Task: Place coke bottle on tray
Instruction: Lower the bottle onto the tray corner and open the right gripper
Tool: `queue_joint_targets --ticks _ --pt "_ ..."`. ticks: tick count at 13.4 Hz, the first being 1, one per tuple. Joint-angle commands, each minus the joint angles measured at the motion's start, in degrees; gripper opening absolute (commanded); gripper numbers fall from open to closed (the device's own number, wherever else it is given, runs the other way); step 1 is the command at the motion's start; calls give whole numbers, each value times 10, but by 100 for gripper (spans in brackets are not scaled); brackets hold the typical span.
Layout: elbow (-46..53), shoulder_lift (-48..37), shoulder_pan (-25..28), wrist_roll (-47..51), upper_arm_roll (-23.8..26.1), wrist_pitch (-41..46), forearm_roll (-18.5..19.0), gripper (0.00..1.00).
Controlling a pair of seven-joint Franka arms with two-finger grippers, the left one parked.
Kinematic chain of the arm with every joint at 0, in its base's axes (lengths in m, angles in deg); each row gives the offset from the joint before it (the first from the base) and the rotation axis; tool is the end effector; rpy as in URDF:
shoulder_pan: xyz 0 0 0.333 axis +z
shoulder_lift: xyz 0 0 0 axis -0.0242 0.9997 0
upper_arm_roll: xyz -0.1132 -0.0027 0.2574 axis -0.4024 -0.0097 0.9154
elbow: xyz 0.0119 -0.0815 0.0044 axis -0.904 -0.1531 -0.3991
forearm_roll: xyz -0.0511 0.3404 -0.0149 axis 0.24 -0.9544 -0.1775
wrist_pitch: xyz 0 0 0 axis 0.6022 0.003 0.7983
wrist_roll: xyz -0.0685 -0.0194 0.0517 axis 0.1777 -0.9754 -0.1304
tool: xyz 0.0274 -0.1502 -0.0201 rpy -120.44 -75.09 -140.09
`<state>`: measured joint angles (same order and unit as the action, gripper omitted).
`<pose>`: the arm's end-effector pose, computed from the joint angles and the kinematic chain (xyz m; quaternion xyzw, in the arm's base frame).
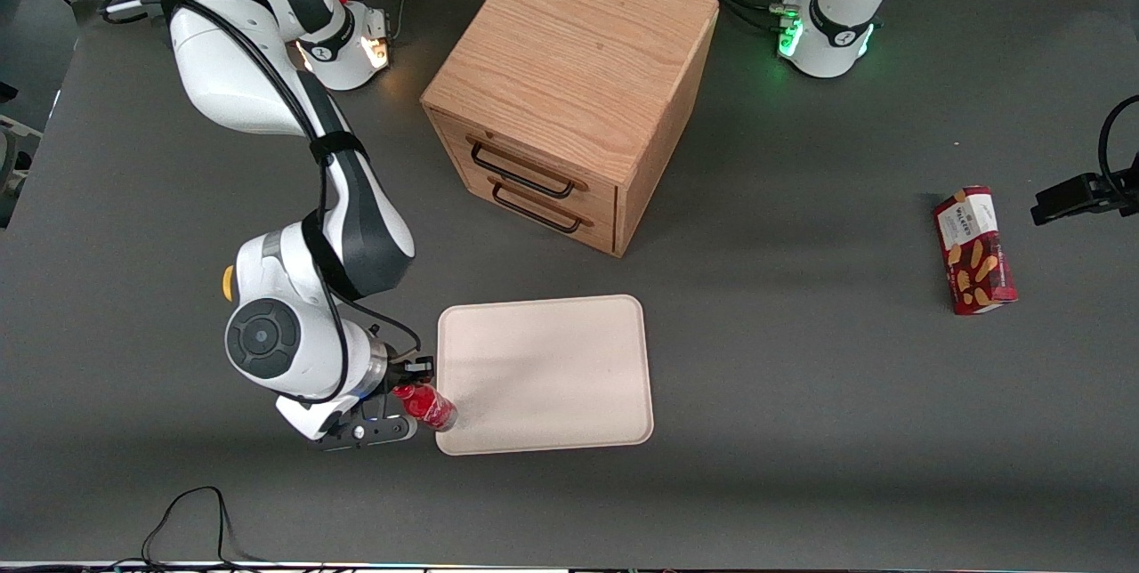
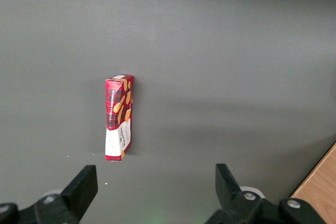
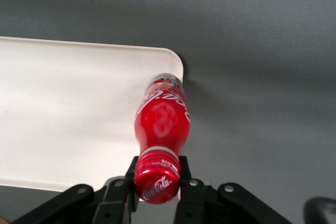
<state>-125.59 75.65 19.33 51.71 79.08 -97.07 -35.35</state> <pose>0.6638 0.2345 0.2992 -0.9982 -0.0573 0.0067 0.0189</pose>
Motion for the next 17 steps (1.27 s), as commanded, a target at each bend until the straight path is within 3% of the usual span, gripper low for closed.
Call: queue_joint_targets --ticks 1,16,17 --pt "29 20 5 26 -2 -15 -6 0" --pt "23 44 20 79 -2 -54 -6 0" --pt "23 44 21 103 -2 -59 -6 30"
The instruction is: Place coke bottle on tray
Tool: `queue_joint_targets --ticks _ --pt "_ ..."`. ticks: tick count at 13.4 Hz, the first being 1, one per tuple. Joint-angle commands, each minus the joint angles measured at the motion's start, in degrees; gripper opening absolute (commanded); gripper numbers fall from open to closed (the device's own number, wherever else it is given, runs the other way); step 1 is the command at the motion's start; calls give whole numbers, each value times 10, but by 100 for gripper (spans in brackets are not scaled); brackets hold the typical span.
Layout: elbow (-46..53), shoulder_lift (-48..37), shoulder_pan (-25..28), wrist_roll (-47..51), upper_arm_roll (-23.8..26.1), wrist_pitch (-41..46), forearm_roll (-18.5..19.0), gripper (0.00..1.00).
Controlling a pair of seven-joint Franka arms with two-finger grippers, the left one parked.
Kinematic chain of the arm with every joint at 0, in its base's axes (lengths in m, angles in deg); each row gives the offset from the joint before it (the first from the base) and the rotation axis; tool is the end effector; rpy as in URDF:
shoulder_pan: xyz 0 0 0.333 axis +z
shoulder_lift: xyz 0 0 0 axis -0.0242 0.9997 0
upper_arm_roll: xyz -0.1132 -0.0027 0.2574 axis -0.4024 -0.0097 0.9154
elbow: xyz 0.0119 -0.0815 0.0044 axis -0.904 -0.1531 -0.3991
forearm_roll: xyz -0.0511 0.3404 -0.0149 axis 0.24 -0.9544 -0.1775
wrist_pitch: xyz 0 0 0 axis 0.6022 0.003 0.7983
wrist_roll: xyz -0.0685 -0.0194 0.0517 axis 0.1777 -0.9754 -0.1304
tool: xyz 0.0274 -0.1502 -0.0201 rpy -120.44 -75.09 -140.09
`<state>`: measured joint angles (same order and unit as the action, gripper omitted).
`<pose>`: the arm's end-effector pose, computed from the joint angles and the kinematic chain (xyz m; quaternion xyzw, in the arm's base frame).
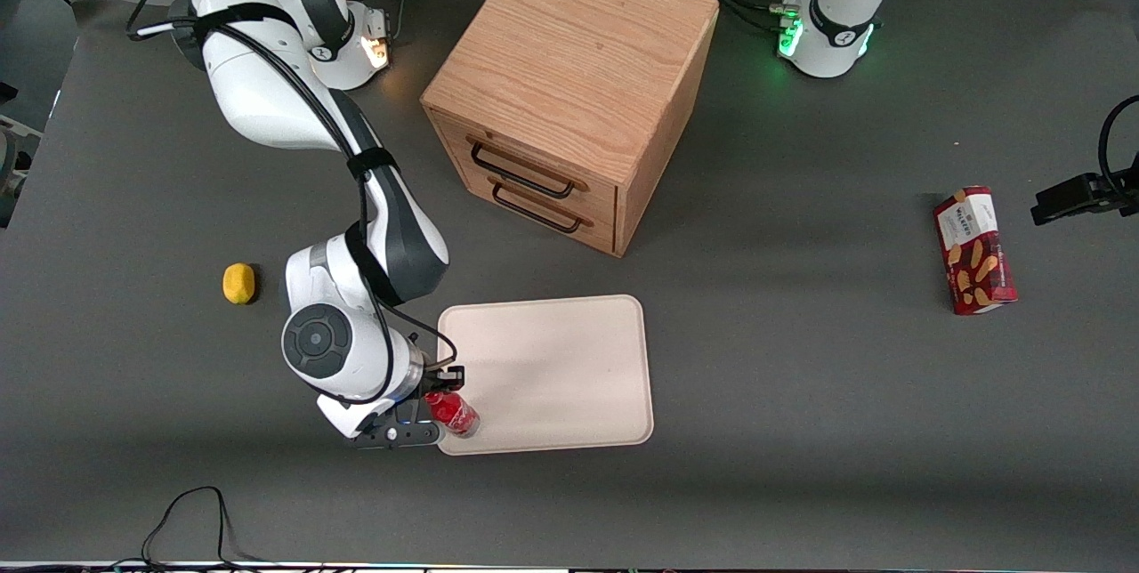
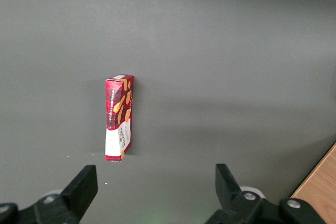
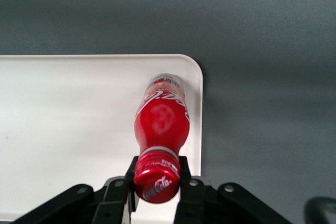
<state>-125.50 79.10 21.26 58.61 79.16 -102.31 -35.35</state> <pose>0.6660 0.2607 0.2653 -0.9996 -0.0130 -0.0077 0.0225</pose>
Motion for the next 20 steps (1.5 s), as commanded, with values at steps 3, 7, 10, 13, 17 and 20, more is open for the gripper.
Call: queue_joint_targets --ticks 3,7,10,13,17,20 --pt "22 15 1 70 -4 -28 -6 100" --pt "22 15 2 71 -4 -27 -6 100" --pt "22 15 1 71 -4 -27 -5 100" --pt "22 14 2 78 -4 -27 -5 100" --pt "22 13 1 80 -4 -27 -5 100" --pt "22 5 1 71 -7 -6 12 100"
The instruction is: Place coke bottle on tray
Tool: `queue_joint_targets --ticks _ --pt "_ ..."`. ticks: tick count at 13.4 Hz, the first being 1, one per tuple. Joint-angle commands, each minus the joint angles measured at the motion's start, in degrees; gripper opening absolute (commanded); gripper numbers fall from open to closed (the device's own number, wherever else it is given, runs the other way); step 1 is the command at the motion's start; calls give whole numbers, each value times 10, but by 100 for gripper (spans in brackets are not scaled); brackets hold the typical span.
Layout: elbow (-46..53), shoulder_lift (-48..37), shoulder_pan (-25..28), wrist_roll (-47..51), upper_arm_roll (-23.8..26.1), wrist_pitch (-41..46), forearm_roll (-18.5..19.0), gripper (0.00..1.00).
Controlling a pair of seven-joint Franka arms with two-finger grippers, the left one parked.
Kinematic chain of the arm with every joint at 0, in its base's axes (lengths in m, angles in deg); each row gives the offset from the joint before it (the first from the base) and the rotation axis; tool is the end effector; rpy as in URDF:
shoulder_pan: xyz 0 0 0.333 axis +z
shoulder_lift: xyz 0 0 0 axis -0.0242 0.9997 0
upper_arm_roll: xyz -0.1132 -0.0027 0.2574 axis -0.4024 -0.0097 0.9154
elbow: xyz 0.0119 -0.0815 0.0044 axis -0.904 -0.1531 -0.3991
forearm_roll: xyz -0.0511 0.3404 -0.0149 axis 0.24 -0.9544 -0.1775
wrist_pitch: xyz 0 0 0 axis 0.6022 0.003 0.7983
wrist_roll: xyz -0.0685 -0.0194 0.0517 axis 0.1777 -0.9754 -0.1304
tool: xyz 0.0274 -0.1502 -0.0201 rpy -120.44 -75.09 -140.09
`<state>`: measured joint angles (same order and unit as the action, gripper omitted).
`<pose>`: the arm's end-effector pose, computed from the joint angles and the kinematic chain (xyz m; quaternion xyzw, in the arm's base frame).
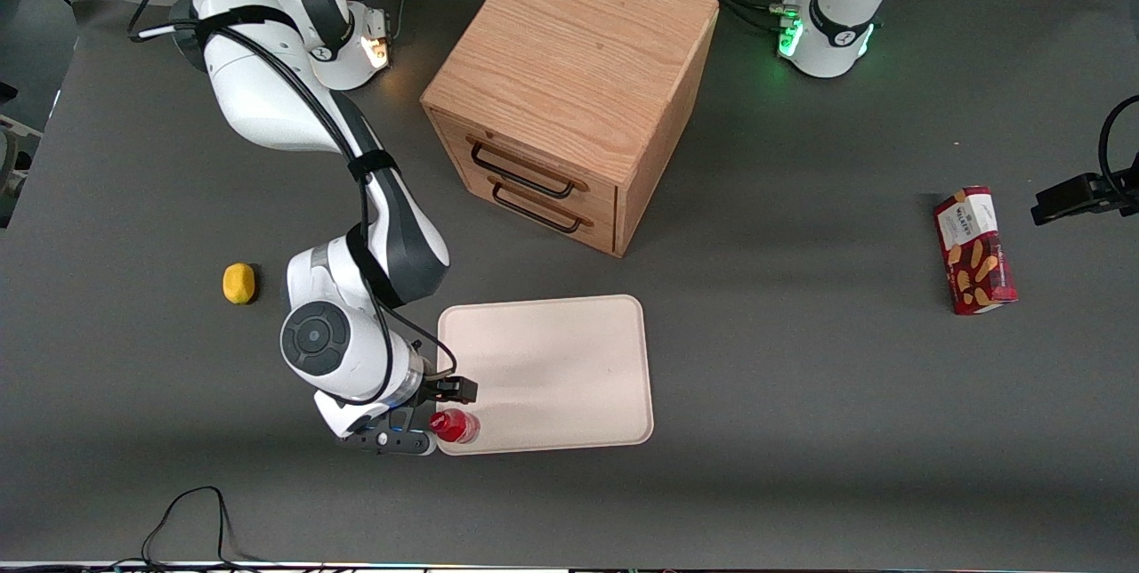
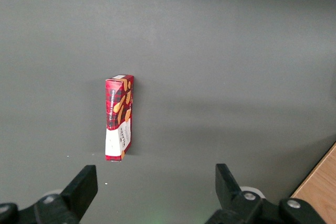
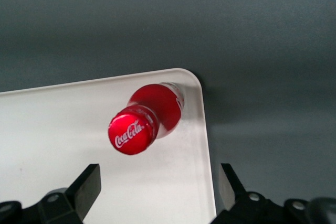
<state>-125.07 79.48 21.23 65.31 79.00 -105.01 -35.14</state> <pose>0.6740 0.2613 0.2684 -0.9981 0.0461 -0.0299 0.0291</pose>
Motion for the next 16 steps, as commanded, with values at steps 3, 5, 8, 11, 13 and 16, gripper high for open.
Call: queue_joint_targets --ticks 3,5,8,11,13,16 --pt "17 -25 -2 1 -4 65 13 100" --pt "-3 -57 -7 -53 -5 109 13 100" --pt "-141 -167 -19 -94 -8 120 10 100" --pt "-294 -284 -33 -151 -21 96 10 100" --pt "-381 -359 -33 -197 -48 94 9 100" --pt "-500 -475 -31 -264 -91 94 12 100"
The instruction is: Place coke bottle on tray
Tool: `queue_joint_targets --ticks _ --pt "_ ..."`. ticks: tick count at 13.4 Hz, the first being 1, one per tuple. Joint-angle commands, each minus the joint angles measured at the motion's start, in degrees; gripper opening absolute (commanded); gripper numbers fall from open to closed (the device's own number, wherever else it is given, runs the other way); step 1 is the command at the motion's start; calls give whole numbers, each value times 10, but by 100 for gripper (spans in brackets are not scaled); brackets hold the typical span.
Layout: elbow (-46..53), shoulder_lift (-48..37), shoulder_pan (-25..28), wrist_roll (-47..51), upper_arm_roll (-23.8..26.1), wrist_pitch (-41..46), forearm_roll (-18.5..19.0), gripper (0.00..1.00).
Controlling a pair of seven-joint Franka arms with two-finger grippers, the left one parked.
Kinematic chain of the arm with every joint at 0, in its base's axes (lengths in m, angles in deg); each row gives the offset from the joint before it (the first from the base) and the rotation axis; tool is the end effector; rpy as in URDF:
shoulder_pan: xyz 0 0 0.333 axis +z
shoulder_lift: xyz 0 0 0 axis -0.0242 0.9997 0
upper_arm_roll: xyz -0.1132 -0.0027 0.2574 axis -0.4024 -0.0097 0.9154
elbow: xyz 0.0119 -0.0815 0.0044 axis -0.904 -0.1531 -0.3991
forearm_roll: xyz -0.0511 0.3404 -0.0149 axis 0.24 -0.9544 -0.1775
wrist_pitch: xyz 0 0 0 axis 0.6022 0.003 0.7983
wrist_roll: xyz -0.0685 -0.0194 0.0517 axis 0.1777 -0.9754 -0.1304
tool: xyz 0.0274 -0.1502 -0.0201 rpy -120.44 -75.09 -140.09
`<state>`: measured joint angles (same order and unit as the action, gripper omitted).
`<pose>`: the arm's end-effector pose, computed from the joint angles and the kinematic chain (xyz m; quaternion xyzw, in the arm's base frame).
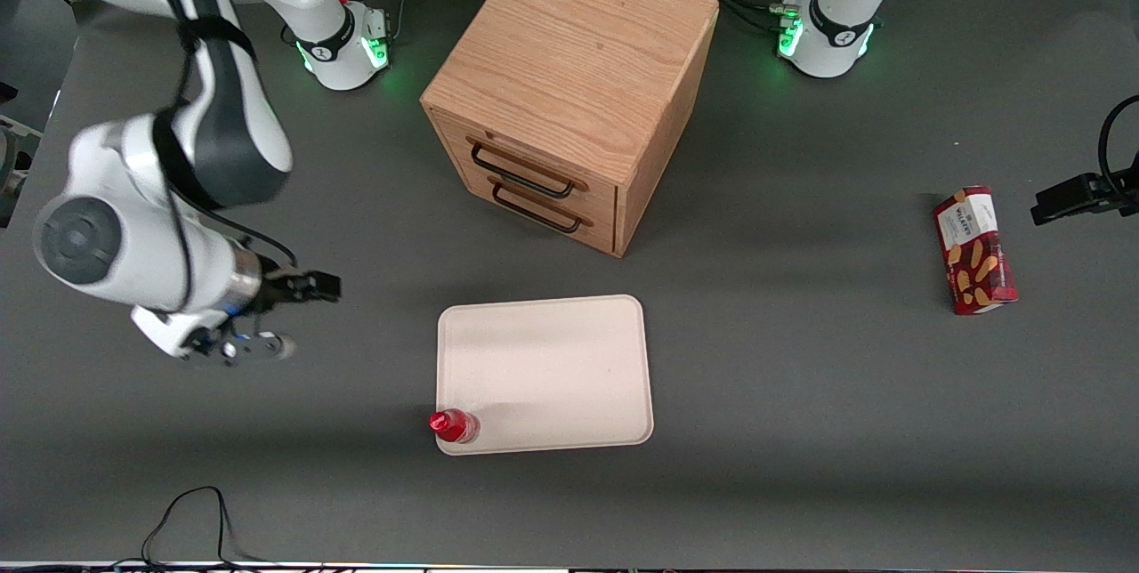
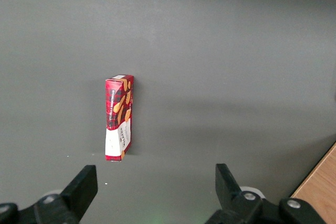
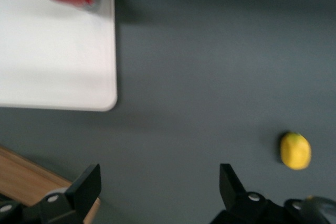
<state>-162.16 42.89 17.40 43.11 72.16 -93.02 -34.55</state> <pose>0.5701 0.1053 0.3978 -0.9965 -0.0483 0.0684 0.0003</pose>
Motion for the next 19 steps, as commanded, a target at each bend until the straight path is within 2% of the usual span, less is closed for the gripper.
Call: queue_joint_targets --ticks 1,2,4,7,11,14,19 --pt "-160 -145 7 -51 -31 -26 8 100" --pt "-192 -178 8 -52 -33 -26 17 100" --pt "-254 -243 10 -49 -32 -26 70 100" --pt "-244 -272 -7 -43 -31 1 76 100" --pt "-153 -229 -50 -43 -16 61 67 100" --pt "-112 -201 -107 -43 37 73 53 100" --pt "-66 -165 -108 -50 28 73 20 100"
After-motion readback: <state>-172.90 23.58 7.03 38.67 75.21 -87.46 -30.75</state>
